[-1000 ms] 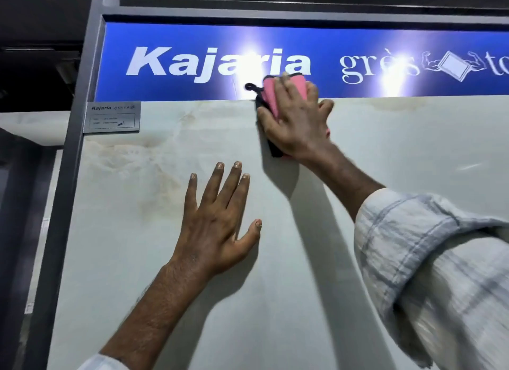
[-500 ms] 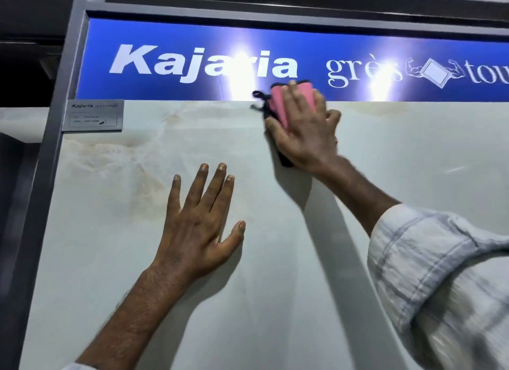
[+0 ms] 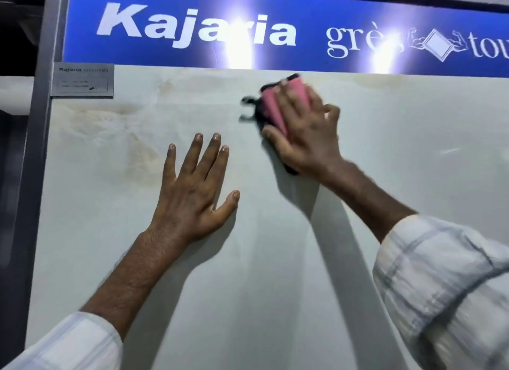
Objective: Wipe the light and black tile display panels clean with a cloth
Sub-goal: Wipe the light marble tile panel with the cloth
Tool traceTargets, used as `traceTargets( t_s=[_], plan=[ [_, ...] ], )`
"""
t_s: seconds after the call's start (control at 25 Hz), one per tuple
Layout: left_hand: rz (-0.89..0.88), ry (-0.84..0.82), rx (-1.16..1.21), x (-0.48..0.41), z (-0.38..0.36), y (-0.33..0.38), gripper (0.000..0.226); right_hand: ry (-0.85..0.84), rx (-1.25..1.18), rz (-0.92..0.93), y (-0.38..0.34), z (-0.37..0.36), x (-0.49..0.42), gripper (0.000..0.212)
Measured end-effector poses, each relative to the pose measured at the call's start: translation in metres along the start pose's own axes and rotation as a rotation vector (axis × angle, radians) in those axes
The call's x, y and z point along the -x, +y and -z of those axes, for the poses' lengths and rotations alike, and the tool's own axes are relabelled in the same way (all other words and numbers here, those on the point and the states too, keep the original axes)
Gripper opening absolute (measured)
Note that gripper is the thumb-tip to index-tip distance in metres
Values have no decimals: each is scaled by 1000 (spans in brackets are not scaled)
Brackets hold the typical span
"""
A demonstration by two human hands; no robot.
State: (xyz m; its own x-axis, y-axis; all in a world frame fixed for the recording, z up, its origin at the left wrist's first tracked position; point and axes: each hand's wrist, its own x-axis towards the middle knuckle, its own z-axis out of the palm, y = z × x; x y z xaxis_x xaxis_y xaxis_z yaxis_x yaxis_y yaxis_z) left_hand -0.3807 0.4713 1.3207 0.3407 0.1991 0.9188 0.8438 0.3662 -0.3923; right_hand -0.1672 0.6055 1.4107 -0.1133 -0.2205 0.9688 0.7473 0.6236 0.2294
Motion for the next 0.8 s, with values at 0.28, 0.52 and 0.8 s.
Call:
traceTargets(
  t_s=[0.28, 0.52, 0.8],
  plan=[
    [2, 59, 144, 53, 18, 27, 75, -50, -17, -75, 52, 13, -2, 70],
    [-61, -33, 62, 102, 4, 41, 78, -2, -39, 294, -19, 13, 99, 66],
    [-53, -11, 65, 104, 1, 42, 79, 64, -8, -71, 20, 14, 66, 65]
  ],
)
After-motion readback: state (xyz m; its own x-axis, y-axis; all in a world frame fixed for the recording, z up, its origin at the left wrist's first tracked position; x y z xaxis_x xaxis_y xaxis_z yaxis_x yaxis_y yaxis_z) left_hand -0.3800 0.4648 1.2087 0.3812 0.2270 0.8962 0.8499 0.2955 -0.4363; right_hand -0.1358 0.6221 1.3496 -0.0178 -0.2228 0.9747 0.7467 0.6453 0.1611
